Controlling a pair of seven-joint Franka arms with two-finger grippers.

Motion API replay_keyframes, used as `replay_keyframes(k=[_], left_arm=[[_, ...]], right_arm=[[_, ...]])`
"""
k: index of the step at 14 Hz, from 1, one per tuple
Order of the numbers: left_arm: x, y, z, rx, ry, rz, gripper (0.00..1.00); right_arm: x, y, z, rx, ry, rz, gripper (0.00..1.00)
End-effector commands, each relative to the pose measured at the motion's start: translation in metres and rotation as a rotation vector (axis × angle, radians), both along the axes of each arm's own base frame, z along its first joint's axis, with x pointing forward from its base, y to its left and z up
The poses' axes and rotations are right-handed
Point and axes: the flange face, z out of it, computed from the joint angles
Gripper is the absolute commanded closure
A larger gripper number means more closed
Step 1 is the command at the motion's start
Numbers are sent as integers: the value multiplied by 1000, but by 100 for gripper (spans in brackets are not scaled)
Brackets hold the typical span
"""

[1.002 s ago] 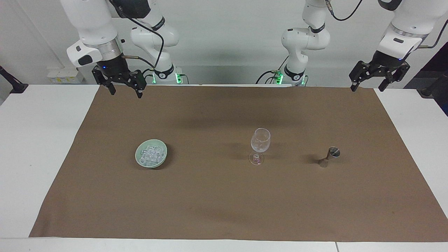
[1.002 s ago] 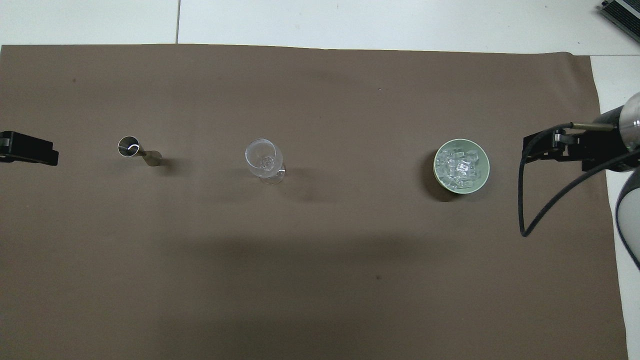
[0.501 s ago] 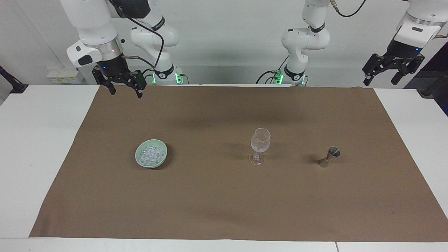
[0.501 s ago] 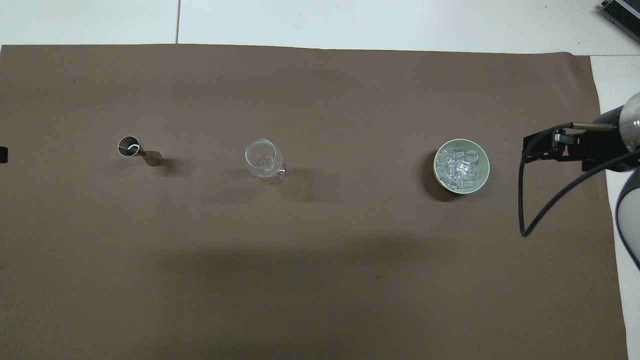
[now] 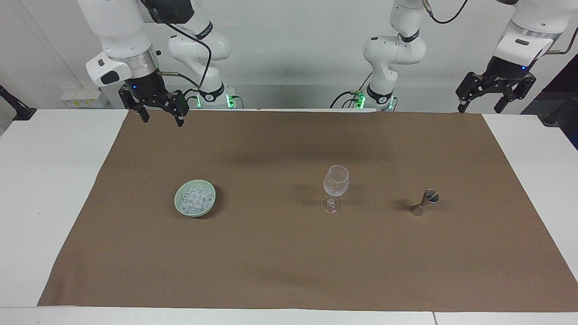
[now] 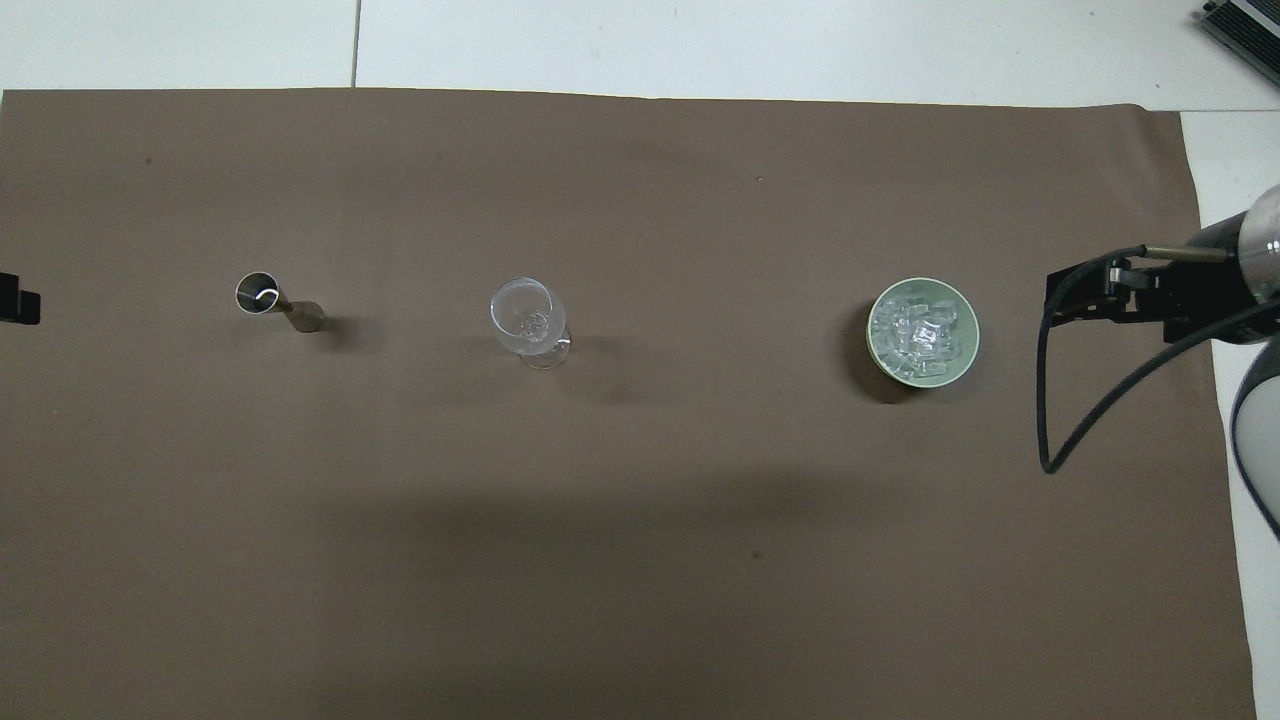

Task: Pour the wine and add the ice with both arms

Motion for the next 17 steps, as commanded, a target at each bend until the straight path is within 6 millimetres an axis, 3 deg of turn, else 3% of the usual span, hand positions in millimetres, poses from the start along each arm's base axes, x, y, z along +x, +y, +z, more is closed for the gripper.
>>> replay_keyframes(k=[1,3,5,11,14,17], left_arm=[[5,-6,-3,-13,4,-20,0],[5,-10,-7,-129,19,-20,0],[8,0,-10,-208,30,5,0],[10,9,-11,-211,27,22,0],[19,14,-25,-210,50,35,0],[21,19,-26,-188,48,39,0]], right_arm=[[2,-2,2,17,1,10,0],[2,-2,2,17,1,10,0],[2,-2,2,17,1,10,0],[2,-3,2,17,1,8,0],[2,-2,2,17,1,10,0],[2,-3,2,17,1,8,0]])
